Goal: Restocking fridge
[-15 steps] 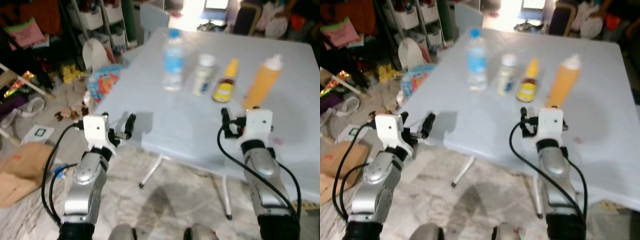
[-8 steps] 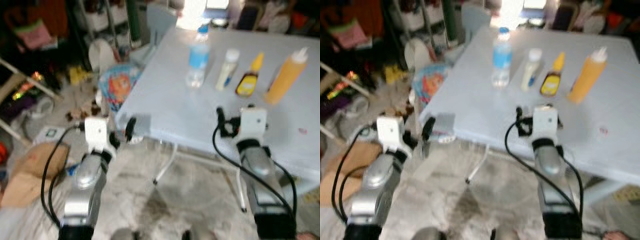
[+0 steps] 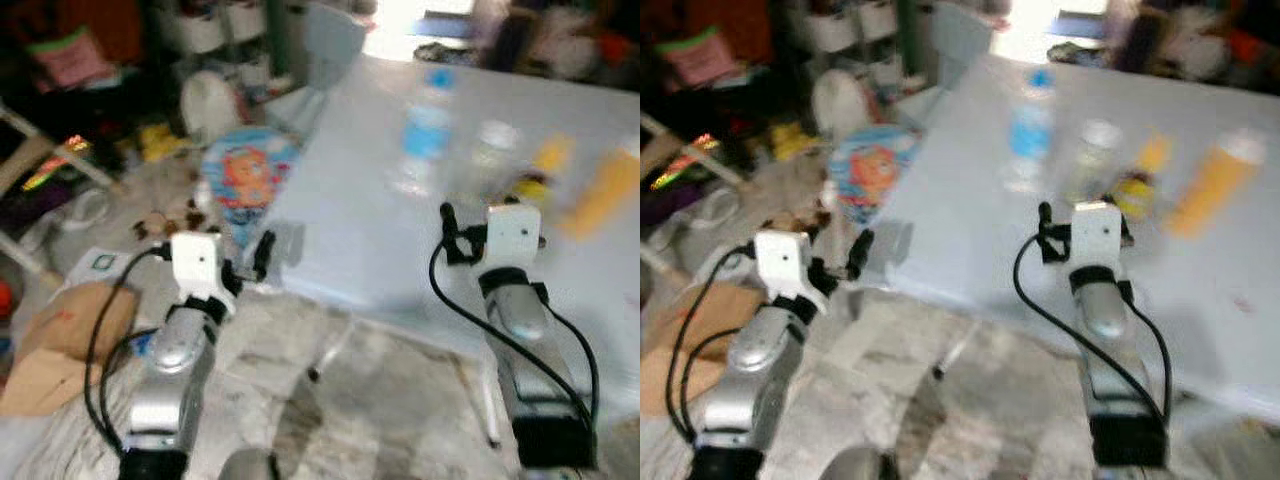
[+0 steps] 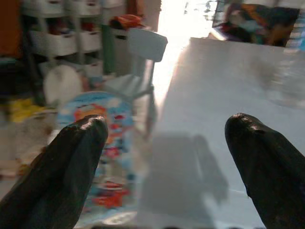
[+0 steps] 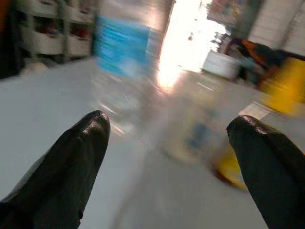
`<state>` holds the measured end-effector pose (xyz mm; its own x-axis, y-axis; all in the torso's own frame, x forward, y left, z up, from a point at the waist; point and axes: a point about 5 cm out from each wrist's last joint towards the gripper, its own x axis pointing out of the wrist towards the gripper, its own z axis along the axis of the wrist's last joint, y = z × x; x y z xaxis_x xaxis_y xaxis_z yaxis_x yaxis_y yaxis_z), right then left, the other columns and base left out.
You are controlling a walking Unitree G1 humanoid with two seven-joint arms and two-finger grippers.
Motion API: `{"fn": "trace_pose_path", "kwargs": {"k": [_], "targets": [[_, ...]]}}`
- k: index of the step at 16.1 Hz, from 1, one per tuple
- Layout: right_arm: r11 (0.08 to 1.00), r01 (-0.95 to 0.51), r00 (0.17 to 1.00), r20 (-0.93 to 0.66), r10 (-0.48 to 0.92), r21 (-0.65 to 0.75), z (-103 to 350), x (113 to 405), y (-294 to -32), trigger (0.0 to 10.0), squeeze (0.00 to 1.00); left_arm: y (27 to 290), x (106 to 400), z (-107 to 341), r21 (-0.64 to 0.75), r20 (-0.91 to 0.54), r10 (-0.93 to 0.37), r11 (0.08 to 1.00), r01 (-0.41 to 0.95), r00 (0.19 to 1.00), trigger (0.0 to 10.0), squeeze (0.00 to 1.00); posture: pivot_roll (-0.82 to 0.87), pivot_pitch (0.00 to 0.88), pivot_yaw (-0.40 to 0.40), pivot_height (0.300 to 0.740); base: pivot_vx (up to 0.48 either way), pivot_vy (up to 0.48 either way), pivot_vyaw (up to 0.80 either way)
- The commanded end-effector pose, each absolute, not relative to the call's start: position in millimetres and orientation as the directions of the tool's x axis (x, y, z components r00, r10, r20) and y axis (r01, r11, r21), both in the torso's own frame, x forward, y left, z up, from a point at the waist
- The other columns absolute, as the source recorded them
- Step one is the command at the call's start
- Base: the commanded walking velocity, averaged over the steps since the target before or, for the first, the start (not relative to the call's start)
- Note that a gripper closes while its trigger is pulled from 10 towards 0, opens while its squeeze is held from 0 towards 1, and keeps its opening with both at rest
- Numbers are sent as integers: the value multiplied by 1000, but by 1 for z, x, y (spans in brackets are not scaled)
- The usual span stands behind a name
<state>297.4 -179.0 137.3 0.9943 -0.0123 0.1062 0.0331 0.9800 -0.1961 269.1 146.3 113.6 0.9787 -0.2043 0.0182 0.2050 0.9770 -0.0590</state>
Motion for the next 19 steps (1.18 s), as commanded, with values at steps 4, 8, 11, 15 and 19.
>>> {"fn": "trace_pose_path", "kwargs": {"k": [4,8,11,15,19], "targets": [[973,-8,992,123,37,-229,141,300,-176,10000,0,149,272,118,-67,37,-189,979,191,981,10000,0,9,48,-6,740,311,74,0],[963,-35,985,153,78,-266,147,301,-169,10000,0,150,272,118,-94,41,-177,979,181,983,10000,0,9,40,-13,740,0,0,0],[964,-56,984,151,98,-262,145,298,-162,10000,0,149,272,118,-87,41,-173,981,176,984,10000,0,10,40,-15,740,0,0,0],[961,-72,980,160,117,-265,145,296,-156,10000,0,150,271,118,-81,40,-173,981,176,984,10000,0,9,43,-14,740,0,0,0],[957,-45,968,224,113,-288,155,297,-153,10000,1000,150,272,118,-80,41,-174,981,177,984,10000,0,11,47,-12,740,0,0,0]]}}
